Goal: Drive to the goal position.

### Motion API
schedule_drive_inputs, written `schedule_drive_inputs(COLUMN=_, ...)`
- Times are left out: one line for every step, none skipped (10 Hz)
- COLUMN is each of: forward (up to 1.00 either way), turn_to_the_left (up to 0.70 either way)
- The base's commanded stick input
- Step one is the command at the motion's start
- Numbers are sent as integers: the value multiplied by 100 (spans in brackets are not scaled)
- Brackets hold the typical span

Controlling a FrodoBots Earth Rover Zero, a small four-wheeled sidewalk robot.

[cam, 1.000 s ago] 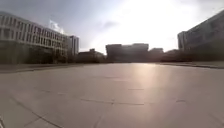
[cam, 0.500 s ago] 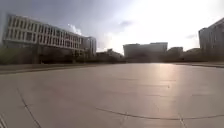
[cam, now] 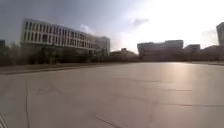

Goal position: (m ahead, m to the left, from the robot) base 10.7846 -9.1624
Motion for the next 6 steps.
schedule_drive_inputs(forward=0, turn_to_the_left=0)
schedule_drive_inputs(forward=0, turn_to_the_left=0)
schedule_drive_inputs(forward=0, turn_to_the_left=0)
schedule_drive_inputs(forward=0, turn_to_the_left=0)
schedule_drive_inputs(forward=0, turn_to_the_left=0)
schedule_drive_inputs(forward=0, turn_to_the_left=0)
